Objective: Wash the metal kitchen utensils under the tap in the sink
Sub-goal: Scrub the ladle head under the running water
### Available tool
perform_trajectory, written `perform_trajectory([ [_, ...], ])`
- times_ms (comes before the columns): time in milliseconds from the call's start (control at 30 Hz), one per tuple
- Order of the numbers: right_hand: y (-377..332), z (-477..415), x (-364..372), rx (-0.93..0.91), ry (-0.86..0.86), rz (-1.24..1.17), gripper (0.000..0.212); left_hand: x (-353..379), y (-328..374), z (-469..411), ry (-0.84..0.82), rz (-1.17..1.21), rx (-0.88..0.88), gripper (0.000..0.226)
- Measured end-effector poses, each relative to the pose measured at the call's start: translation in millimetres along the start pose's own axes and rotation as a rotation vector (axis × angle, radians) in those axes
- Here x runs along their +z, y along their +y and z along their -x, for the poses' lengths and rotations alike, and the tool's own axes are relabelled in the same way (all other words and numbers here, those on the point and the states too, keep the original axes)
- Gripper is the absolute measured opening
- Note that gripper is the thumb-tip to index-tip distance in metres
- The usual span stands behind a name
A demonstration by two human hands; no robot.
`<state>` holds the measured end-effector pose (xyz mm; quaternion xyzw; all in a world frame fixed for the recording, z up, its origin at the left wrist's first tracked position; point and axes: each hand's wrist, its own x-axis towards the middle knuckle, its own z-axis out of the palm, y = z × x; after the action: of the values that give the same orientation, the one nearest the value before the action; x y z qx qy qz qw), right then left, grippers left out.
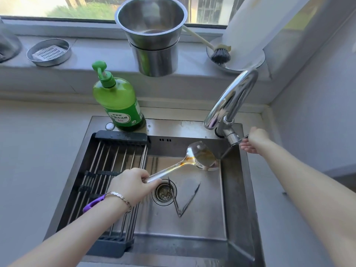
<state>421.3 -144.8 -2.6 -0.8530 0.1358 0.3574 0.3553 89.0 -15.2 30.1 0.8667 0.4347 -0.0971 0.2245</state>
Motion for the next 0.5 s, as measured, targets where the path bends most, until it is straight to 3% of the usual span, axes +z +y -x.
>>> perform_trajectory([
  [333, 13.2, 1.9, 4.4, -0.029, -0.036, -0.086, 0.056, -3.5, -13.9, 9.1, 0.051, 0.101, -0.011, 0.045],
  [500, 14.0, 8.1, 6.8, -0.022, -0.024, -0.114, 0.05, -7.4, -17.2, 12.8, 0.061, 0.103, 0.001, 0.044],
])
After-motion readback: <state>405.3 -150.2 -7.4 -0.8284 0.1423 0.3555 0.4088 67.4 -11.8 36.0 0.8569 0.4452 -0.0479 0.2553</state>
